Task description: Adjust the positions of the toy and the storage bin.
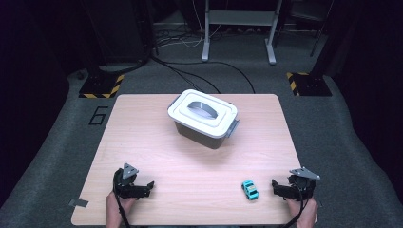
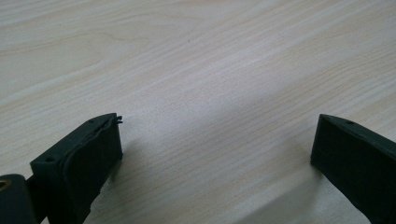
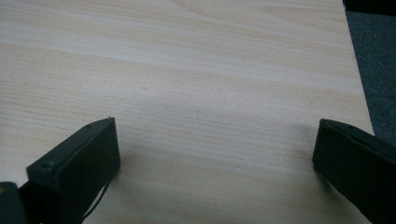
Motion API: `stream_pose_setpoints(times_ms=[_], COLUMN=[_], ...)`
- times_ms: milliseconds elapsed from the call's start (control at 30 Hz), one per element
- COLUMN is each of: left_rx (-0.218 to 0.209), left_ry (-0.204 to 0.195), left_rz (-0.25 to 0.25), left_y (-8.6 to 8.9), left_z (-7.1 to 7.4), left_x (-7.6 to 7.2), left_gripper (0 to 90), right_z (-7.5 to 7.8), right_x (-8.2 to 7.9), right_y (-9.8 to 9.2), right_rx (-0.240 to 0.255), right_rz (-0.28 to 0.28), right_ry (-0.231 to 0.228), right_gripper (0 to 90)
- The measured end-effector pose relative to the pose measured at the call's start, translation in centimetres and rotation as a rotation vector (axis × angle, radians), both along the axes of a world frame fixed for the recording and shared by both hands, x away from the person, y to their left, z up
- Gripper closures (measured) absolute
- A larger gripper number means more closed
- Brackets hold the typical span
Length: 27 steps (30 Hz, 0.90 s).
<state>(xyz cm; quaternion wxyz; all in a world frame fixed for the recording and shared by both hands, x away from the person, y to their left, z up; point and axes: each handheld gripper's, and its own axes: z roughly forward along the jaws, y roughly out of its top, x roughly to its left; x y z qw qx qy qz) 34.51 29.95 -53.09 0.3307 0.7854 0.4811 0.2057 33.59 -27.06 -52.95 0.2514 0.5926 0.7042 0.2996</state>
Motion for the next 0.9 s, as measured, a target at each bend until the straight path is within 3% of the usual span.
stream_pose_setpoints(times_ms=[800, 900], left_rx=[-0.007, -0.007], left_ry=[0.001, 0.001], left_rz=[0.010, 0.010], left_y=[-0.10, -0.09], left_z=[-0.02, -0.02], left_x=[0.03, 0.04], left_gripper=[1.6, 1.6], right_z=[0.16, 0.31], right_x=[0.16, 0.18], right_y=[-0.01, 0.03], right_rx=[-0.006, 0.013], right_rz=[0.019, 0.023], right_ry=[0.015, 0.020], right_gripper=[0.4, 0.2])
